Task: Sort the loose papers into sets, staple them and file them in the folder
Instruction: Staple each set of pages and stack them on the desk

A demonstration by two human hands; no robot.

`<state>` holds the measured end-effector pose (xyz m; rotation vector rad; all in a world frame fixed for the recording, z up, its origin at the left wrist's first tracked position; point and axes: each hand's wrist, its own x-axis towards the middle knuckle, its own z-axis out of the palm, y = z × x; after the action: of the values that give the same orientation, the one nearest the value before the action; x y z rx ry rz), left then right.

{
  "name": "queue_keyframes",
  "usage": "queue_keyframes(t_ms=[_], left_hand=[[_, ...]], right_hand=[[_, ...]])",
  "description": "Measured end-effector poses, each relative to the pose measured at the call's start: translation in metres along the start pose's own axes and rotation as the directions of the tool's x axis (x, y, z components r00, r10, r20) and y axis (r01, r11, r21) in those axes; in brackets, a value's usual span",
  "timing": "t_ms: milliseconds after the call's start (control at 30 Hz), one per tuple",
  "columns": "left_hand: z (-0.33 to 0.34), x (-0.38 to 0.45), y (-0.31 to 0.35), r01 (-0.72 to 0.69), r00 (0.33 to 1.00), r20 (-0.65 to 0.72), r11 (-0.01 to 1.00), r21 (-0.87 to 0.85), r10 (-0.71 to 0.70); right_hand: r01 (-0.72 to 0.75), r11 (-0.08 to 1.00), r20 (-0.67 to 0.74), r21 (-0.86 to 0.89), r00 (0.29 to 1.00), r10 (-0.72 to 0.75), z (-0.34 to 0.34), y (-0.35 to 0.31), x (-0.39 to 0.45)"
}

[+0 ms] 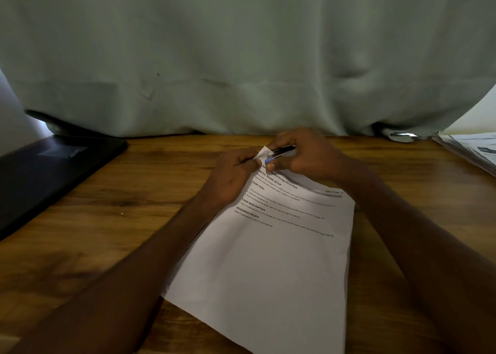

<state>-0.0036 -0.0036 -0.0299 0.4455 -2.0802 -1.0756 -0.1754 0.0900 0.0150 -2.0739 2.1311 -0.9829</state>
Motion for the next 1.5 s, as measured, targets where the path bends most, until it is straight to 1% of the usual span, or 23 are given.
queue_keyframes(t_ms=[133,333,467,567,700,767,867,1000,1100,1167,1233,1367,1500], left_hand=[[0.001,0.001,-0.002,0.024,1.000,-0.001,1.000,-0.005,-0.024],[0.001,0.002,-0.003,0.040,0.999,0.004,0.999,0.001,-0.040],[0.001,0.003,-0.004,0.035,0.999,-0.006,0.999,-0.012,-0.035],[0.001,0.002,-0.003,0.029,0.999,-0.014,1.000,0.007,-0.029],[0.000,0.003,-0.004,0.033,0.999,-0.028,0.999,-0.002,-0.033],[-0.001,0.003,-0.005,0.019,0.999,-0.028,1.000,-0.007,-0.019],[0.000,0.006,-0.009,0.010,1.000,-0.023,0.999,0.049,-0.009],[-0.001,0.007,-0.011,-0.004,0.999,-0.035,1.000,0.010,0.004],[-0.002,0.008,-0.013,0.000,0.999,-0.038,1.000,0.019,0.001],[-0.004,0.009,-0.014,0.021,0.999,-0.041,1.000,0.009,-0.021],[-0.008,0.009,-0.014,0.055,0.997,-0.046,0.998,-0.012,-0.056],[-0.012,0.011,-0.018,0.135,0.990,-0.041,0.989,-0.058,-0.137],[-0.014,0.012,-0.021,0.179,0.983,-0.005,0.976,-0.127,-0.182]], right_hand=[[-0.005,1.000,-0.004,0.024,1.000,0.005,0.001,0.000,-0.002],[-0.022,1.000,-0.003,0.014,1.000,0.022,0.002,-0.001,0.000],[-0.029,0.998,-0.021,-0.053,0.999,0.028,0.006,-0.004,0.002],[-0.046,0.995,-0.069,-0.094,0.997,0.040,0.010,-0.006,0.003],[-0.055,0.995,-0.133,-0.089,0.990,0.043,0.018,-0.008,0.004],[-0.076,0.996,-0.152,-0.052,0.986,0.068,0.022,-0.008,0.005],[-0.104,0.994,-0.150,-0.032,0.984,0.098,0.025,-0.007,0.006],[-0.107,0.994,-0.161,-0.024,0.982,0.102,0.028,-0.007,0.004],[-0.093,0.996,-0.115,0.009,0.989,0.093,0.029,-0.006,0.004],[-0.070,0.994,-0.051,0.079,0.996,0.074,0.027,-0.004,0.003],[-0.052,0.992,-0.013,0.111,0.998,0.054,0.026,-0.003,0.001],[-0.049,0.981,-0.016,0.186,0.998,0.053,0.024,0.002,0.001],[-0.107,0.962,-0.007,0.253,0.994,0.112,0.024,0.007,0.002]])
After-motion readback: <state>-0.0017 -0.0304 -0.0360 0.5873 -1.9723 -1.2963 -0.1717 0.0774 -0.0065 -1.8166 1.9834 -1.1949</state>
